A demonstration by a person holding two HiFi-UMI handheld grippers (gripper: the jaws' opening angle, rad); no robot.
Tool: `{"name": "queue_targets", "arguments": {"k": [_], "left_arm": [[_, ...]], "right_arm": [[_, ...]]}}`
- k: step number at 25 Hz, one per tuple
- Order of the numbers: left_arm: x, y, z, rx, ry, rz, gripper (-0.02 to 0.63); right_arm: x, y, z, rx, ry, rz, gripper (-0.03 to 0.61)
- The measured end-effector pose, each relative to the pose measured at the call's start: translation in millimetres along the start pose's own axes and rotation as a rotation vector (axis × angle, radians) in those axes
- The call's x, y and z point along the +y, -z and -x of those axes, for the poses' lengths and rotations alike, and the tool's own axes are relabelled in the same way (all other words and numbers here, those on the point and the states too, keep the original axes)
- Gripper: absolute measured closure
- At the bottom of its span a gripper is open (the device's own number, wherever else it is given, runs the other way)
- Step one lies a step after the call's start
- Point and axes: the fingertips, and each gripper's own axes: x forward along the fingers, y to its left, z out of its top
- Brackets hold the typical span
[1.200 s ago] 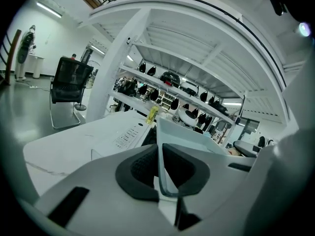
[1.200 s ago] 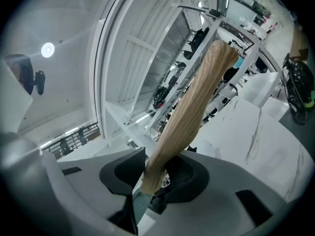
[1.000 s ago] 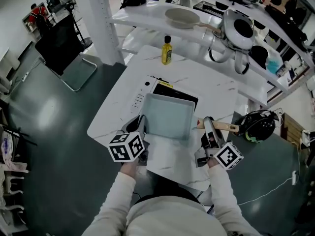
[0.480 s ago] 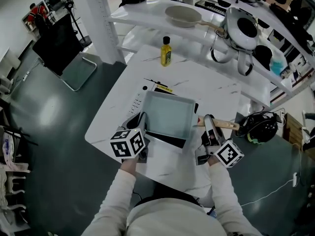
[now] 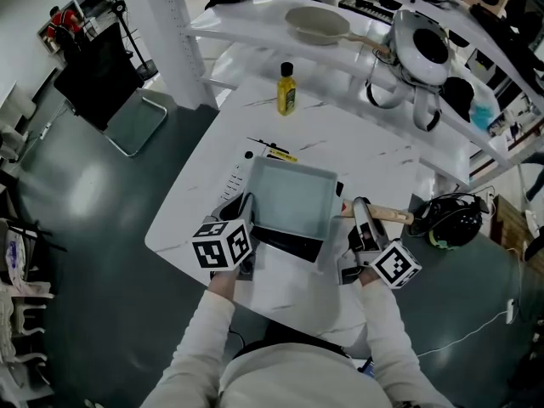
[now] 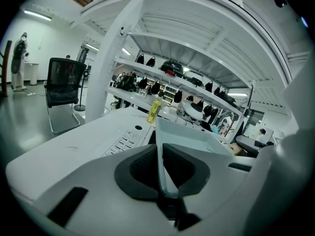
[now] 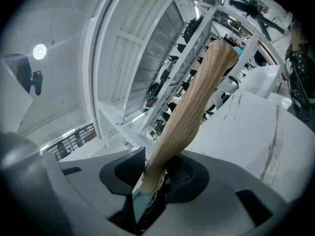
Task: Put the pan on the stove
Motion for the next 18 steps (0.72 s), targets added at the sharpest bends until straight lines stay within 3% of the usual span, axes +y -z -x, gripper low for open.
{"name": "queue_targets", "arguments": {"k": [18], "left_arm": [[1.4, 7.5, -6.8, 0.014, -0.019, -0.028, 0.574]], "right_arm": [[-9.6, 6.8, -4.3, 0.002, -0.014, -0.07, 0.439]]}}
